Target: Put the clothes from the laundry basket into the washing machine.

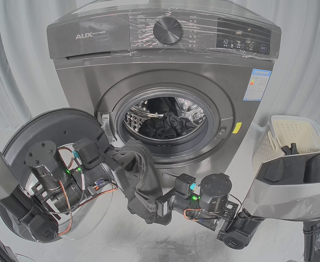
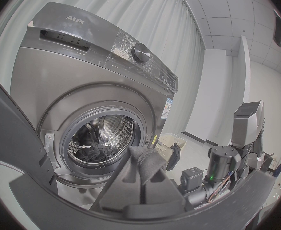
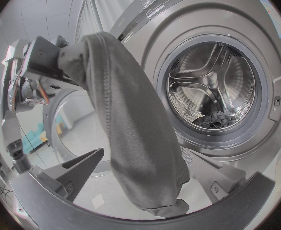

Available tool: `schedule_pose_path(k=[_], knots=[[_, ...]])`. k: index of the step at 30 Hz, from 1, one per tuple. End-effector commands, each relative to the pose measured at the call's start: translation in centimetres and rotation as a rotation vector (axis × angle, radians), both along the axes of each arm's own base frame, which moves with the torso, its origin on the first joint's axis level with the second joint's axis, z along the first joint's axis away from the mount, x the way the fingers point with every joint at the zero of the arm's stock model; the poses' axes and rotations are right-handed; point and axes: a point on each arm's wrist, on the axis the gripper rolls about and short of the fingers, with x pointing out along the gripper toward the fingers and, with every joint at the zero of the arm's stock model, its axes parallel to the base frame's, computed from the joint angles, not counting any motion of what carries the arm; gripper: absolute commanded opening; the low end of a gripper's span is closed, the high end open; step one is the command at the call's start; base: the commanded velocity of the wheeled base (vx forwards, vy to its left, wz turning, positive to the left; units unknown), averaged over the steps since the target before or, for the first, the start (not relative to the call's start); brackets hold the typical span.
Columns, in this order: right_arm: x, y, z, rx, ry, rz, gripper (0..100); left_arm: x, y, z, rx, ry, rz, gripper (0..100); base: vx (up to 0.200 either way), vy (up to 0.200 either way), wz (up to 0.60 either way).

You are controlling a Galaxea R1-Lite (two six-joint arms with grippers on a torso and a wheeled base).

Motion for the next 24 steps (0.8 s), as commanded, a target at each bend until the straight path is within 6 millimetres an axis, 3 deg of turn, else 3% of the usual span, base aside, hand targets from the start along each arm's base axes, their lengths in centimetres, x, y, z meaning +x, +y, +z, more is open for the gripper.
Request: schedule_pose_path(k=[1, 4, 18, 24], knots=[[1.8, 0.0, -1.7, -0.031, -0.004, -0.063, 100, -0.1, -0.1, 0.0, -0.001, 0.000, -0.005, 0, 0.000, 0.000, 0.00], [2.4, -0.2, -1.9, -0.037, -0.003, -0.094, 100, -0.1, -0.1, 0.0, 0.000, 0.002, -0.004, 0, 0.000, 0.000, 0.00], [3.9, -6.8, 0.0, -0.059, 0.028, -0.265, 100, 0.1, 0.1, -0.1, 0.001, 0.004, 0.007, 0, 0.000, 0.000, 0.00], [4.8, -8.5, 0.4, -0.059, 0.023, -0.316, 100, 0.1, 0.1, -0.1, 0.002, 0.006, 0.007, 0, 0.000, 0.000, 0.00]])
